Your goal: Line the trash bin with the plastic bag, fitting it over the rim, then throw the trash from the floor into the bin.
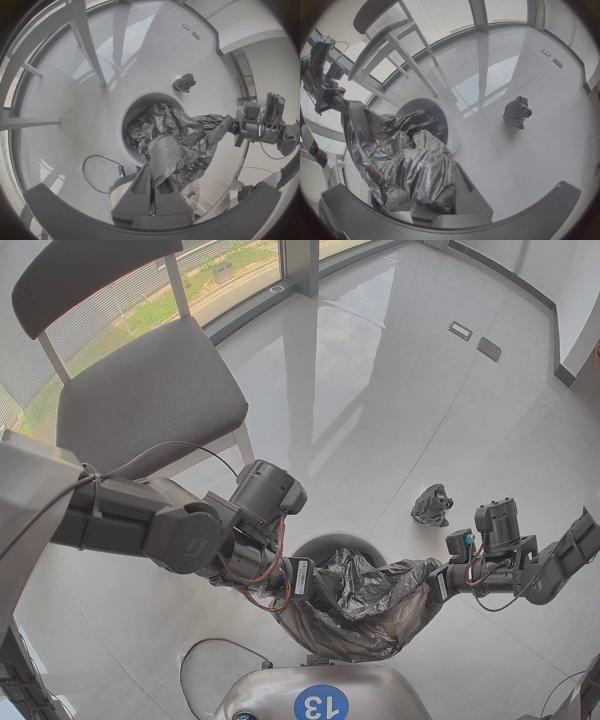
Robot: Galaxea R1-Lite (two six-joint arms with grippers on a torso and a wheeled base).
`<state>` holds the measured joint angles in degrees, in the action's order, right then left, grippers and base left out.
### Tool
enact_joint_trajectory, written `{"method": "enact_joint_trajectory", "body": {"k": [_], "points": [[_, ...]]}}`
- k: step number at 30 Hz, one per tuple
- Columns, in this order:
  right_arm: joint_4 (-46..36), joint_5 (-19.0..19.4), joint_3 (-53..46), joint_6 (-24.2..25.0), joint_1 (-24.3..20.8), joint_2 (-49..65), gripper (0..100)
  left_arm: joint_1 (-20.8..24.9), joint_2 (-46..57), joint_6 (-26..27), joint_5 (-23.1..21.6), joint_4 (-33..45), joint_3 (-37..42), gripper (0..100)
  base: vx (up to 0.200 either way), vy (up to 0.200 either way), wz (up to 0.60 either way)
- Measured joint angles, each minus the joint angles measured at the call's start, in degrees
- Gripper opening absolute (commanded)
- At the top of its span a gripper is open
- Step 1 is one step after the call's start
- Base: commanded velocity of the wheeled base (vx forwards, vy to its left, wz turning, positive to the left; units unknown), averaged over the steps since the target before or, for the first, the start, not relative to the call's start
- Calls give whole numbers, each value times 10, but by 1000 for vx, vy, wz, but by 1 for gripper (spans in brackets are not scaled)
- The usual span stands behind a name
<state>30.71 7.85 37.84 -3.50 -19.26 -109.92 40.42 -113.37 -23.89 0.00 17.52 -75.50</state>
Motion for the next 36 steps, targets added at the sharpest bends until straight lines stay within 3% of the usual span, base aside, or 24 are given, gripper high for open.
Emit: {"method": "enact_joint_trajectory", "body": {"k": [13, 33, 34, 36], "points": [[32, 0, 4, -1, 23, -33, 0, -36, 14, 1, 6, -5, 36, 0, 0, 0, 0], [49, 0, 57, -2, 20, -90, 0, -43, -43, 2, 8, -7, -18, 0, 0, 0, 0], [52, 0, 61, -3, 20, -92, 100, -45, -44, 2, 9, -7, -20, 0, 0, 0, 0], [55, 0, 66, -11, 20, -96, 100, -49, -45, 2, 11, -7, -21, 0, 0, 0, 0]]}}
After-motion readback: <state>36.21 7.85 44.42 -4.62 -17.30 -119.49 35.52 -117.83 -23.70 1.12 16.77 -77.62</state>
